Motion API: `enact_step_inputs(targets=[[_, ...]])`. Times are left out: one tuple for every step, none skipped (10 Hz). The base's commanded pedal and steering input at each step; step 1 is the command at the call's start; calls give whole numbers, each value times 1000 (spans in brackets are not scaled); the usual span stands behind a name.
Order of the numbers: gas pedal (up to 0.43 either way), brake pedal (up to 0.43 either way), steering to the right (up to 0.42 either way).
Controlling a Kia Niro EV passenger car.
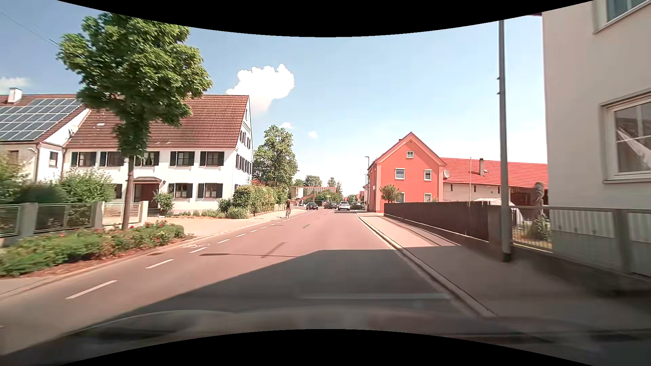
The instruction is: Follow the waypoints while adhering to traffic rules and regulations
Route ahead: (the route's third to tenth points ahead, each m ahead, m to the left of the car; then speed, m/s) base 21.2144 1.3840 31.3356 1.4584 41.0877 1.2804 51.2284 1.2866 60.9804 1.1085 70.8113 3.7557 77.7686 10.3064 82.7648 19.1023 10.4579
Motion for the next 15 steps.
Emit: enact_step_inputs(targets=[[118, 0, 2], [118, 0, 2], [118, 0, 2], [118, 0, 2], [118, 0, 2], [118, 0, 5], [118, 0, 7], [118, 0, 7], [118, 0, 7], [118, 0, 7], [130, 0, 7], [138, 0, 7], [138, 0, 7], [138, 0, 6], [138, 0, 7]])
